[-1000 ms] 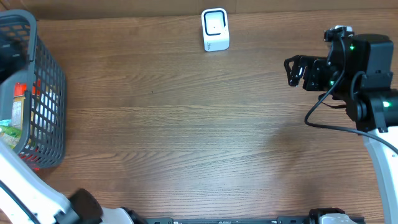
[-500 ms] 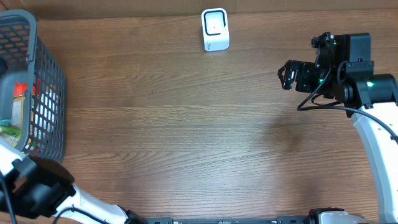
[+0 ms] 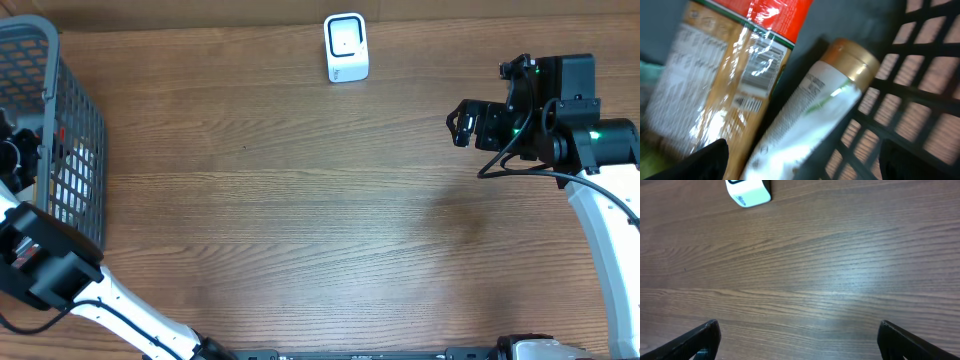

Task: Scan the item barcode
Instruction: 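Grasp the white tube with gold cap in the basket with left gripper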

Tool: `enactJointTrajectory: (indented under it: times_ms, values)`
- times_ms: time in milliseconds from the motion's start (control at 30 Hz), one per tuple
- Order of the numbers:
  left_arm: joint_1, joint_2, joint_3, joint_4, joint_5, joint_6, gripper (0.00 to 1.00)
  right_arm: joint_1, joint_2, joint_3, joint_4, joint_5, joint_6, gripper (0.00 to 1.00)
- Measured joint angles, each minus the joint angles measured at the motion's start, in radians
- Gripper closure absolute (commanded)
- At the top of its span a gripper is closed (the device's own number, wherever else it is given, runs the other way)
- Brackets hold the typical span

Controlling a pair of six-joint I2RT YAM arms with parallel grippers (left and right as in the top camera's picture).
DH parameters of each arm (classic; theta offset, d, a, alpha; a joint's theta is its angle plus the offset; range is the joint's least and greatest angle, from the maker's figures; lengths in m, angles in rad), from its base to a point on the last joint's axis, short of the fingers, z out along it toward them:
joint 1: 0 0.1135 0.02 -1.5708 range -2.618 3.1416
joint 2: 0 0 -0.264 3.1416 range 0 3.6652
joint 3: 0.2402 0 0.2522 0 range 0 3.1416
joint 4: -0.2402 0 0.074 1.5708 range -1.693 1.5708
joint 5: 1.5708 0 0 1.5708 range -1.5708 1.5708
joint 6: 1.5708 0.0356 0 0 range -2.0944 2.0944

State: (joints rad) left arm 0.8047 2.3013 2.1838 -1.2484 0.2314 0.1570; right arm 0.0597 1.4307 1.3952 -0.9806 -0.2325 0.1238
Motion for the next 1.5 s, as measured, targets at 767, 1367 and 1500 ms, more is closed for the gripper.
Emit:
enactJointTrajectory:
  times_ms: [767, 1367, 1500]
  values:
    - [-0.026, 0.138, 0.040, 0.035, 0.012, 0.112, 0.96, 0.041, 0.000, 0.000, 0.035, 0.000, 0.001, 0.00]
    - [-0.032, 0.023, 0.710, -0.144, -0.016, -0.045, 0.96, 0.041, 0.000, 0.000, 0.098, 0.000, 0.004, 0.00]
    - [-0.079, -0.139, 0.776, -0.191, -0.010, -0.107, 0.96, 0.041, 0.000, 0.000, 0.101, -0.001, 0.004, 0.00]
